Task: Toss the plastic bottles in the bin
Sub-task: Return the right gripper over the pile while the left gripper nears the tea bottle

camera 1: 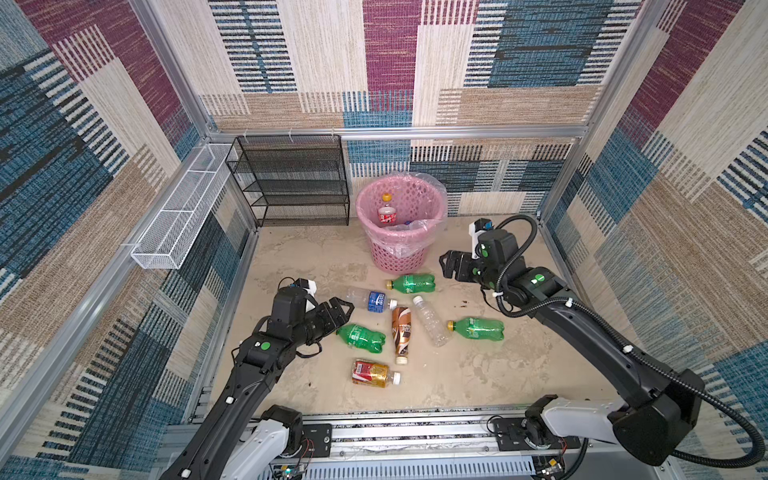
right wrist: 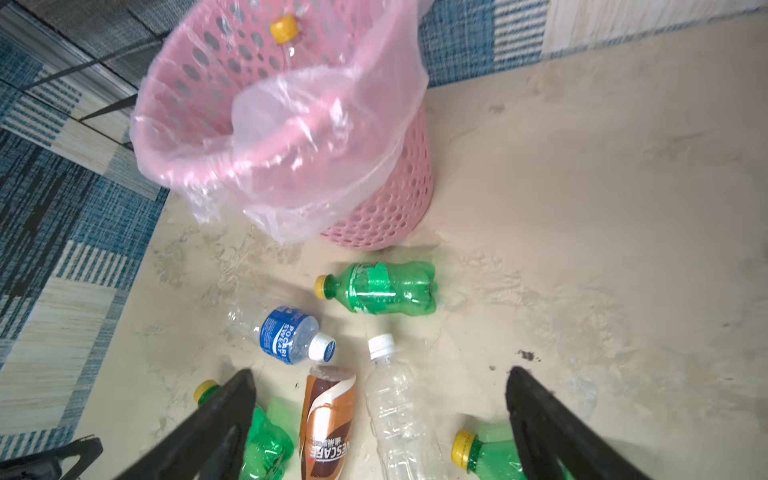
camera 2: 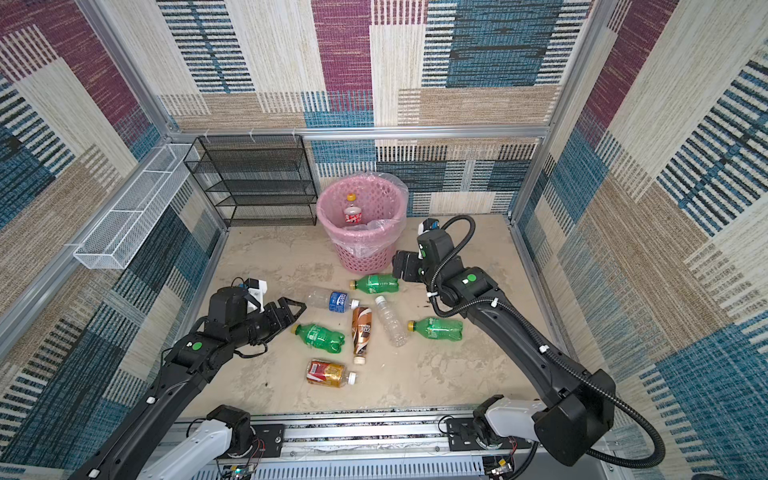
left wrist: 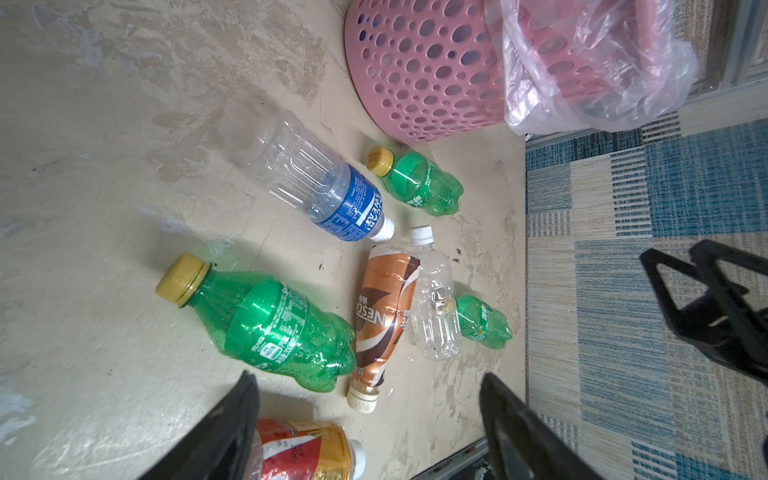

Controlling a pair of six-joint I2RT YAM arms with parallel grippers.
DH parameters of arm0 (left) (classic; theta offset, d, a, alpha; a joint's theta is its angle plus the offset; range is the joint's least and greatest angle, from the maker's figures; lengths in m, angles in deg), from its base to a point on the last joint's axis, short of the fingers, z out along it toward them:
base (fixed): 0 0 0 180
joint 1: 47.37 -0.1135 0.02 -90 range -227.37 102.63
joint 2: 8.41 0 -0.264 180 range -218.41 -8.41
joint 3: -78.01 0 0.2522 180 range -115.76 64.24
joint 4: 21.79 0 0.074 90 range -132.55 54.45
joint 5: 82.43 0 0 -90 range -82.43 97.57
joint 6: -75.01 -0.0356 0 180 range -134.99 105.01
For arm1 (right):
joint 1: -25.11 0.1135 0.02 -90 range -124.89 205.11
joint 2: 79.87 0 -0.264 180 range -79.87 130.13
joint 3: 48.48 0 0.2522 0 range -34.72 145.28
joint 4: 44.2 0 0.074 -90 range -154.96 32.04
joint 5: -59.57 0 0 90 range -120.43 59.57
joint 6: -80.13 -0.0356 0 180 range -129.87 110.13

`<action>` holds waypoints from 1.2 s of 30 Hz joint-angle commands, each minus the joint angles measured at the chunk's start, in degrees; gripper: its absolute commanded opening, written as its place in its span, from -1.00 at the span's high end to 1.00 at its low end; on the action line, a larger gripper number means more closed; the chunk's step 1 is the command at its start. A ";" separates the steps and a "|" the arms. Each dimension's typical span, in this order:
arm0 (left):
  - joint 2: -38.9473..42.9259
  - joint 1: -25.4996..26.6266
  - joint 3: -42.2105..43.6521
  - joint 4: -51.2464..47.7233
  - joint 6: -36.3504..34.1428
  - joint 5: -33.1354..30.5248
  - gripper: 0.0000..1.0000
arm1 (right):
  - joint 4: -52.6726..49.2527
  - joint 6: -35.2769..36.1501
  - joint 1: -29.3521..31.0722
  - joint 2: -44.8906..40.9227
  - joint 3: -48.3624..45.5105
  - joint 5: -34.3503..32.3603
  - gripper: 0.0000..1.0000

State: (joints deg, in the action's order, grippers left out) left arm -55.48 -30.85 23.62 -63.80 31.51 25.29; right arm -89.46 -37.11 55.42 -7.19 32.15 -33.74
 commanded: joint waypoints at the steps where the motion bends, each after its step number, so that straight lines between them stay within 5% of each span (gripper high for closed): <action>1: 1.08 -0.01 1.70 -2.81 0.82 1.83 -0.69 | 6.23 -3.35 0.10 -0.69 -4.40 5.49 -0.86; 11: 4.26 0.23 5.87 -9.04 4.21 -1.18 -0.65 | 12.39 -5.20 0.10 -0.59 -12.93 10.25 -0.84; 27: 1.06 0.93 11.44 2.16 17.16 0.06 -0.80 | 14.46 -6.21 0.10 -2.11 -16.59 10.69 -0.84; 36: 1.01 7.04 3.87 -11.84 6.81 -6.97 -0.76 | 14.53 -5.63 0.11 -1.69 -16.59 10.69 -0.84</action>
State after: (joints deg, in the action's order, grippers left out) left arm -54.43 -25.32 30.18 -68.56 44.95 22.43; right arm -76.87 -42.82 55.46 -8.96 15.47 -22.97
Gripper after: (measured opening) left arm 0.882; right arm 0.920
